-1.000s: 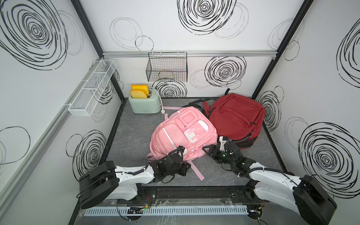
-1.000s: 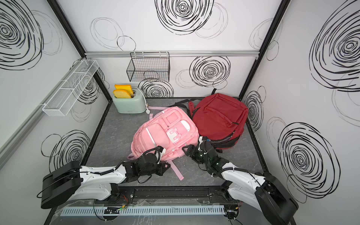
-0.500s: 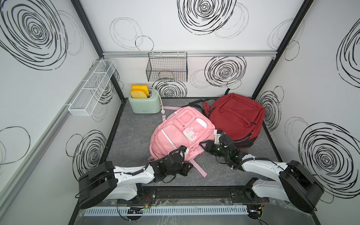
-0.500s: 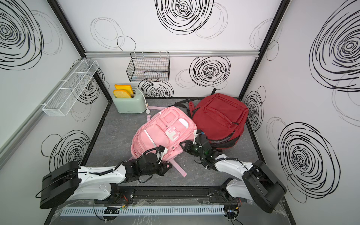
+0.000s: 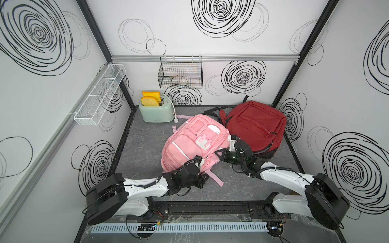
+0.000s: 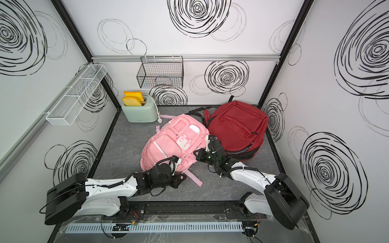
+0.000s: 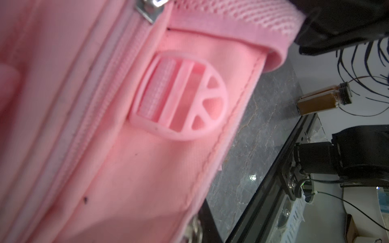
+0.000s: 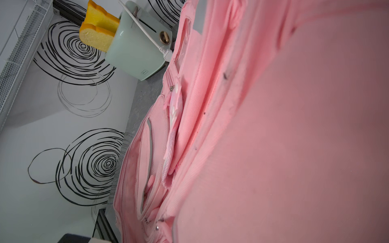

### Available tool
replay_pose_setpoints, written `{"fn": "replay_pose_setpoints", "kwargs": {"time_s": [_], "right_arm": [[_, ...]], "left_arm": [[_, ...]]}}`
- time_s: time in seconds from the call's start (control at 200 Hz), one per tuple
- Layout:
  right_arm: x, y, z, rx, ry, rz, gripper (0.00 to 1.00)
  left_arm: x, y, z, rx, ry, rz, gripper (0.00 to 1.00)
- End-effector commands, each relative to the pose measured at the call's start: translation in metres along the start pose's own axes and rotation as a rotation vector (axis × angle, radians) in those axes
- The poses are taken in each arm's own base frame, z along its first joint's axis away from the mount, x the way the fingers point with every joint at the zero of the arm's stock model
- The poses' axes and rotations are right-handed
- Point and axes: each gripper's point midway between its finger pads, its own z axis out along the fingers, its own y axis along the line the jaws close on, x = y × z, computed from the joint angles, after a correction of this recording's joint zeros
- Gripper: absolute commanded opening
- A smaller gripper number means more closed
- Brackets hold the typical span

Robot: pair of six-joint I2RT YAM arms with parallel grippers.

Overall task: Zip up the backpack
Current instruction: Zip the zipper on the backpack.

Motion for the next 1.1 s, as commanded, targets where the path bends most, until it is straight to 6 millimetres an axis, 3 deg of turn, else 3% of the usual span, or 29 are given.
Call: {"fn": "replay_pose_setpoints", "kwargs": {"time_s": [0.0, 0.125, 0.32, 0.51, 0.58, 0.84, 0.951, 1.091], "right_arm": [[-0.045, 0.024, -0.016, -0.024, -0.134, -0.096, 0.0], [-0.062, 0.012, -0.021, 0.015, -0.16, -0.097, 0.0], [-0.08, -0.006, -0.022, 0.037, -0.175, -0.085, 0.0], [-0.083, -0.002, -0.014, 0.014, -0.149, -0.09, 0.0], [-0.077, -0.004, -0.01, 0.007, -0.133, -0.071, 0.11], [-0.037, -0.011, -0.005, -0.057, -0.072, 0.056, 0.71], [-0.018, -0.009, -0.003, -0.051, -0.047, 0.071, 0.79], [0.004, -0.01, -0.004, -0.05, -0.026, 0.112, 0.81]], "left_arm": [[-0.002, 0.029, 0.0, -0.129, -0.006, -0.015, 0.0], [0.0, 0.045, -0.004, -0.188, -0.008, -0.028, 0.0], [0.003, 0.052, -0.004, -0.201, 0.003, -0.042, 0.0], [0.005, 0.046, 0.0, -0.162, 0.011, -0.042, 0.0], [0.006, 0.04, 0.001, -0.124, 0.011, -0.042, 0.0], [0.007, 0.017, 0.008, 0.005, 0.017, -0.038, 0.0], [0.006, 0.014, 0.009, 0.021, 0.008, -0.039, 0.0], [0.002, 0.008, 0.008, 0.043, -0.005, -0.036, 0.0]]}}
